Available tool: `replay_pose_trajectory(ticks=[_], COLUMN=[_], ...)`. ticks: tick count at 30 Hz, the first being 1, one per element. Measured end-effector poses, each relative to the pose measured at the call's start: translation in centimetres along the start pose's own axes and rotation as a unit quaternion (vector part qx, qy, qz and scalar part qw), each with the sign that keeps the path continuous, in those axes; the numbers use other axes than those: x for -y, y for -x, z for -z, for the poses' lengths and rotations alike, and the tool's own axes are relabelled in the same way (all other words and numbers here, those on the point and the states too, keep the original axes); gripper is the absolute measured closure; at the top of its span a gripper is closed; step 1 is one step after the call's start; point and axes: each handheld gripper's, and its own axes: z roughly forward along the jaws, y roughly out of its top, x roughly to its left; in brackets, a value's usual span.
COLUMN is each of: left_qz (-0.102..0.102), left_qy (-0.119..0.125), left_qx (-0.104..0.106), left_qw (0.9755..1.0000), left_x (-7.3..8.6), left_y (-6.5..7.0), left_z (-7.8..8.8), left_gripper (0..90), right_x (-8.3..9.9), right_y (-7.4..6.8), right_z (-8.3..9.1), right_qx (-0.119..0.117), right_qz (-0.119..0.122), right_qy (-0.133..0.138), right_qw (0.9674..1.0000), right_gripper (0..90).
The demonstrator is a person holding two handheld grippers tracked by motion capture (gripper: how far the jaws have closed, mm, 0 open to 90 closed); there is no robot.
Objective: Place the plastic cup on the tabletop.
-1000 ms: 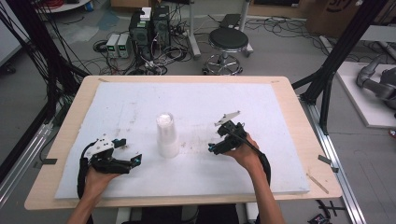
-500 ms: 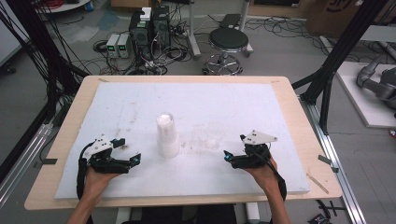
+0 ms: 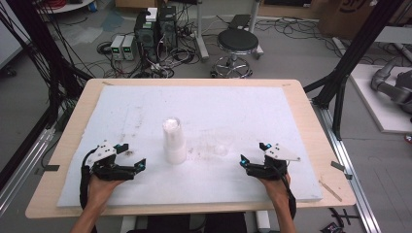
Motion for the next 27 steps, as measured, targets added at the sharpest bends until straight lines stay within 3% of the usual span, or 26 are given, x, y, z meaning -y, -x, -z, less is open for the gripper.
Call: replay_pose_trajectory(ticks=[5,11,16,27], left_qz=[-0.007,-0.001,-0.007,-0.016], left_qy=[-0.001,0.0,0.003,0.01], left_qx=[-0.004,-0.002,-0.001,0.009], left_qw=[1.0,1.0,1.0,0.9998], left_x=[0.0,0.02,0.05,0.13], left_y=[0.15,0.05,0.13,0.21], left_z=[-0.05,-0.01,0.06,0.22], left_gripper=[4.1,4.1,4.1,4.1], right_x=[0.31,0.42,0.41,0.51], right_y=[-0.1,0.27,0.13,0.18], right_z=[0.04,0.17,0.07,0.24], right_qx=[-0.002,0.0,0.0,-0.007], right_qz=[0.002,-0.016,-0.008,-0.013], right_qy=[-0.001,0.008,0.0,0.0], right_qw=[1.0,0.9998,1.0,0.9999], right_gripper=[15.0,15.1,15.0,15.2])
